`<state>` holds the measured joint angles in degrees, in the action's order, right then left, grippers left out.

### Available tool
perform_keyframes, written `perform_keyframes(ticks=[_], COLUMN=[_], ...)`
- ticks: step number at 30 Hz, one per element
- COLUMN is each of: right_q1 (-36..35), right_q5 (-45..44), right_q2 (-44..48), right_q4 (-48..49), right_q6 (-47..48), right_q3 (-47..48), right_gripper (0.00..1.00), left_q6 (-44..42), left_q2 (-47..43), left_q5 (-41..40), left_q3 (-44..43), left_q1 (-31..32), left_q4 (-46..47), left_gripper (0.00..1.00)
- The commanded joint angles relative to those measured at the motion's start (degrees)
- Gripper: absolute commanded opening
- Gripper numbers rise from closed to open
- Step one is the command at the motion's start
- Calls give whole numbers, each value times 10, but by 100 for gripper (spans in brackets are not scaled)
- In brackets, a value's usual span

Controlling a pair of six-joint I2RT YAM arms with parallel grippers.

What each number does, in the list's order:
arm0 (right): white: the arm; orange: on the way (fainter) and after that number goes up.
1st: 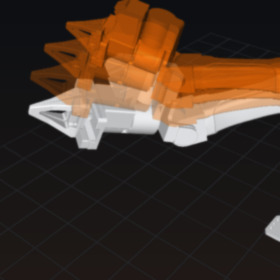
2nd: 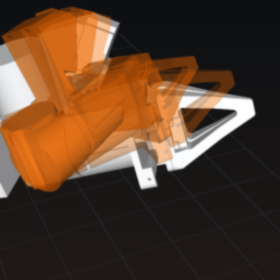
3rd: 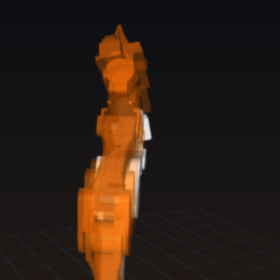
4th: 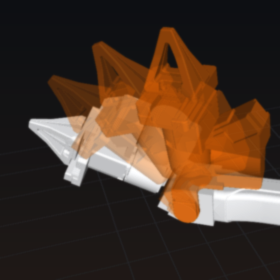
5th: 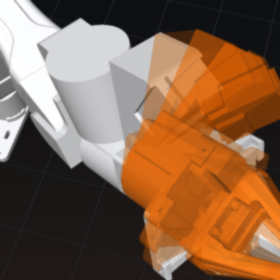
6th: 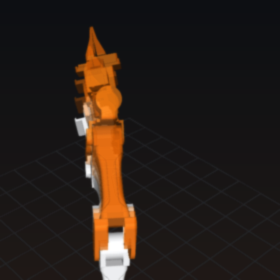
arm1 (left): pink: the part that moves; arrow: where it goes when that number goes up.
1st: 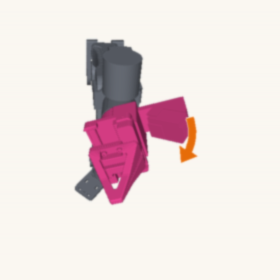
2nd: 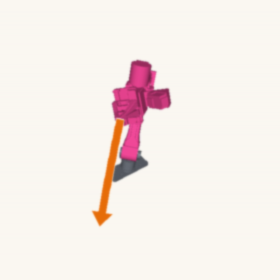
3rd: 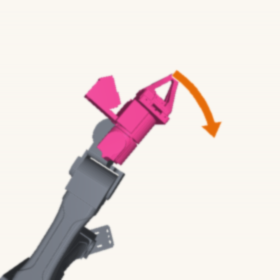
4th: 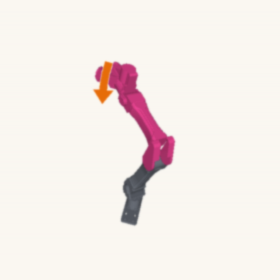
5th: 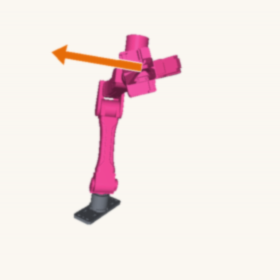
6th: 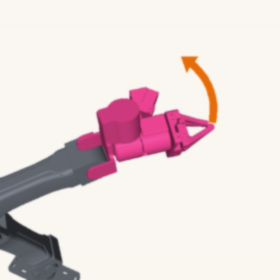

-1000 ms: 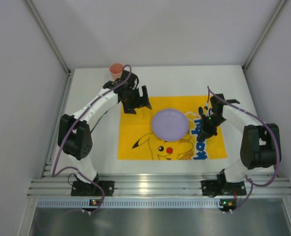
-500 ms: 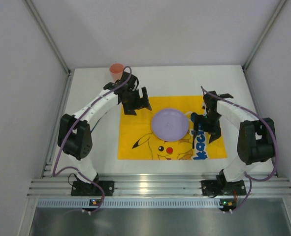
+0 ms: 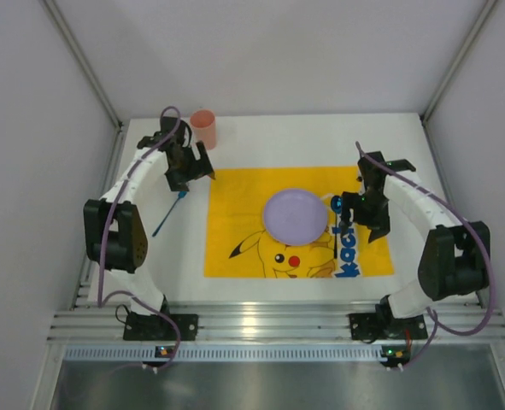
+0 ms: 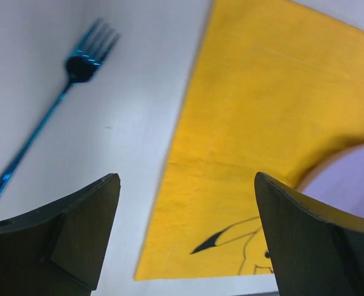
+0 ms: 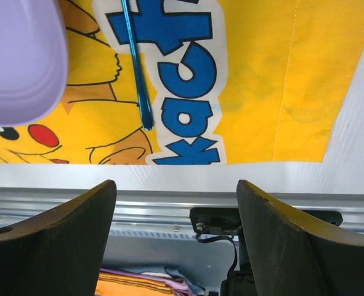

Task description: Set the dinner table for one person

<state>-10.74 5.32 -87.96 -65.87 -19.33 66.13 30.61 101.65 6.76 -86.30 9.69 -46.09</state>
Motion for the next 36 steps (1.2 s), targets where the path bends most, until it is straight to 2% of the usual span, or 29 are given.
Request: perform_keyframes(ticks=[1,5,12,17,23,24,25,26,30,35,36], right_q1=[-4,-3,-4,-3,-3,-3,-4,-3,-3,-3,-3], right_q5=[9,21,29,39,46,45,45,45,50,50,50], right_q2=[43,57,76,83,85,84,83,82,75,68,66], right_q4=[-6,-1,7,7,6,6,6,6,5,7,7], right_q6=[-8,-6,0,1,3,3,3,3,4,5,6], right_q3=[6,-13,-43,-57,-62,-63,-62,-62,-59,-57,-57], right_gripper=[80,79,80,79,80,79,79,79,80,79,79], left_q6=[-69,-98,-142,-162,-180,-180,-182,-182,-178,-171,-170], left_q2=[23,64,116,122,147,152,156,166,181,187,187], left_q5=[-70,-136,-182,-163,-156,-157,-155,-155,-158,-146,-144], left_q3=[-25,-38,-12,12,15,15,14,13,24,37,40], left_q1=[-33,-61,-82,-93,-93,-93,-93,-93,-93,-112,-114], left_q4=[-47,-55,-19,35,57,59,58,59,65,72,72], left_gripper=[95,96,95,95,93,91,80,74,67,48,41])
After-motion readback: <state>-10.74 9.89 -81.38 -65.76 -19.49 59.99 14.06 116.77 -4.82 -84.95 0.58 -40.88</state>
